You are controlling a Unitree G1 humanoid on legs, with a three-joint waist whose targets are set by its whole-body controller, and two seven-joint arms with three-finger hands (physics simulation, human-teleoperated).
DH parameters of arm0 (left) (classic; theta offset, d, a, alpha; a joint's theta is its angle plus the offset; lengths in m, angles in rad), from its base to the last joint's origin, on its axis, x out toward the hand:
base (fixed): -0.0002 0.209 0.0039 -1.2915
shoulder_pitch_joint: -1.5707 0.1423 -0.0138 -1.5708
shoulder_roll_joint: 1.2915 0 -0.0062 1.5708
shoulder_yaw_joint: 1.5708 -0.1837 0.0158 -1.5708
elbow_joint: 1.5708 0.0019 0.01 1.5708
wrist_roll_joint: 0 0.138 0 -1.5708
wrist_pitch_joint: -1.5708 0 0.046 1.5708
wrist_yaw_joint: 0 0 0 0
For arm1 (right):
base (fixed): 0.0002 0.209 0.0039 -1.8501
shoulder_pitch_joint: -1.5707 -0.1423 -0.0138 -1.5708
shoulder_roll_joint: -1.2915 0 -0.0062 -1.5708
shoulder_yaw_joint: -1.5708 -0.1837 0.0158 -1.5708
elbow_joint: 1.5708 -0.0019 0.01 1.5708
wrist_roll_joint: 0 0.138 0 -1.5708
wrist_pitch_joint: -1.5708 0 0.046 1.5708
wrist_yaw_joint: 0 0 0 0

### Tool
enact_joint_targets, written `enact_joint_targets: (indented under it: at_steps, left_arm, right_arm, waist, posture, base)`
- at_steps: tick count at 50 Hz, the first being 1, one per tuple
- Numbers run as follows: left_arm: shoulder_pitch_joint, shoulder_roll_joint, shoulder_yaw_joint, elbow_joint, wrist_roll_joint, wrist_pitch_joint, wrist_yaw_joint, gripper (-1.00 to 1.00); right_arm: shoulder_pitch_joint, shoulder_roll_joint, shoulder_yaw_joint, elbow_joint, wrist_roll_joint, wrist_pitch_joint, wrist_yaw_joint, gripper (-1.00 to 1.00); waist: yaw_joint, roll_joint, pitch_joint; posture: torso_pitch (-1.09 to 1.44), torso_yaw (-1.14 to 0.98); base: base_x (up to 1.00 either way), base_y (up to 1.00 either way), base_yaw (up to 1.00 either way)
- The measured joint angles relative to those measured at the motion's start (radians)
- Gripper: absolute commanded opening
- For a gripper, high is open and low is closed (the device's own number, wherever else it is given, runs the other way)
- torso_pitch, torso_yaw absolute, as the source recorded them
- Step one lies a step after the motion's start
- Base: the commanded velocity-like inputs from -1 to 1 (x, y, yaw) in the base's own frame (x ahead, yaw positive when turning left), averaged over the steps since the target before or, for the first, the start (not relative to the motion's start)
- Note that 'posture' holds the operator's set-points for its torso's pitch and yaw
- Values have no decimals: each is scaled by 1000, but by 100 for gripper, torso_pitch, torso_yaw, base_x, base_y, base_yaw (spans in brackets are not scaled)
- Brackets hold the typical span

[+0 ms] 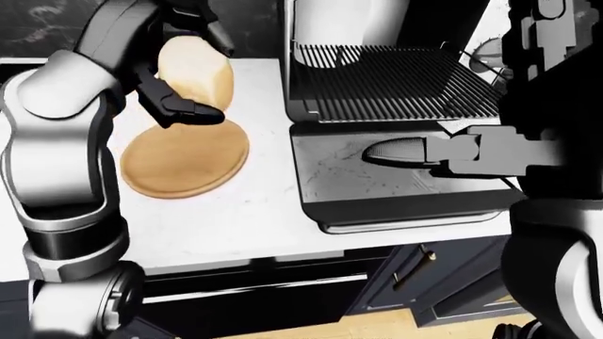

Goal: Place the bread on the rack of the toaster oven.

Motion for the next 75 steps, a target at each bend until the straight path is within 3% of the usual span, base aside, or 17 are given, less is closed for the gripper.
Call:
enact_joint_targets:
  at_steps: [13, 27, 37, 47, 75]
  left_arm:
    - [-67, -60, -62, -203, 97, 175, -121, -100]
    - [-194, -132, -96, -250, 205, 249, -227, -100]
    - [-268, -226, -95, -64, 157, 142, -160, -100]
    - [-297, -263, -101, 62, 97, 37, -105, -100]
    - [-405, -364, -111, 443, -13, -199, 10, -100]
  right_arm:
    - [27, -56, -46, 7, 65, -23, -38, 100]
    - [40, -125, -67, 23, 137, -56, -85, 100]
    - [127, -164, -159, 12, 193, -98, -97, 100]
    - [200, -198, -249, 5, 251, -137, -109, 100]
    - [263, -177, -299, -13, 257, -159, -92, 100]
  waist:
    - [3, -12, 13]
    - [10, -25, 20]
    - [15, -42, 24]
    - [15, -42, 22]
    - [18, -54, 19]
  posture:
    - [0, 0]
    - [0, 0]
    - [0, 0]
    - [0, 0]
    - [0, 0]
  base:
    - [0, 0, 0]
    - [0, 0, 0]
    - [0, 0, 0]
    - [0, 0, 0]
    - [0, 0, 0]
